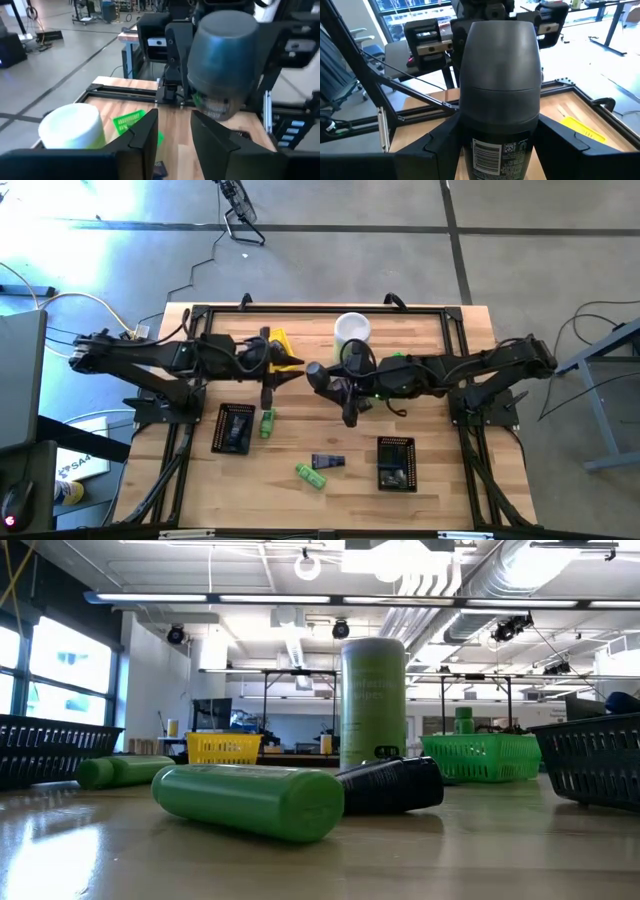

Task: Pick & Place Travel size toiletries
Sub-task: Put the deodorant into the yellow bin

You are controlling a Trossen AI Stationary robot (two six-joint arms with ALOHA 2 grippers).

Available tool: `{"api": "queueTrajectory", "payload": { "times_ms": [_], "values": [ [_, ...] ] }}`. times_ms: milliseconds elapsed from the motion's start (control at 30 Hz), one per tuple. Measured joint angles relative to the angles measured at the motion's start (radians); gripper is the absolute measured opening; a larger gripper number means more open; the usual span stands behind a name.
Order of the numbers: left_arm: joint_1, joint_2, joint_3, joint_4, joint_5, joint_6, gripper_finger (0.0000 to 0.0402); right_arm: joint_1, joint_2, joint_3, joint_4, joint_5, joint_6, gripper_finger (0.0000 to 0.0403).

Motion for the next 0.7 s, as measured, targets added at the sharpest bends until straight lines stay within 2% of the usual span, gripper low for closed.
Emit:
{"api": "queueTrajectory", "payload": {
  "times_ms": [133, 433, 600, 700],
  "values": [
    [0.021, 0.018, 0.0, 0.064, 0.024, -0.064, 0.0151, -0.001, 0.0, 0.0, 0.007, 0.0, -0.004, 0.0208],
    [0.066, 0.019, 0.0, 0.108, 0.214, -0.069, 0.0266, 0.001, 0.0, 0.0, 0.029, -0.01, -0.03, 0.021],
    [0.06, 0.019, 0.0, 0.164, 0.343, -0.07, 0.0297, 0.002, -0.012, -0.001, 0.059, 0.002, -0.063, 0.021],
    [0.062, 0.019, 0.0, 0.215, 0.376, -0.07, 0.0301, 0.002, -0.031, -0.001, 0.082, 0.009, -0.086, 0.021]
  ]
}}
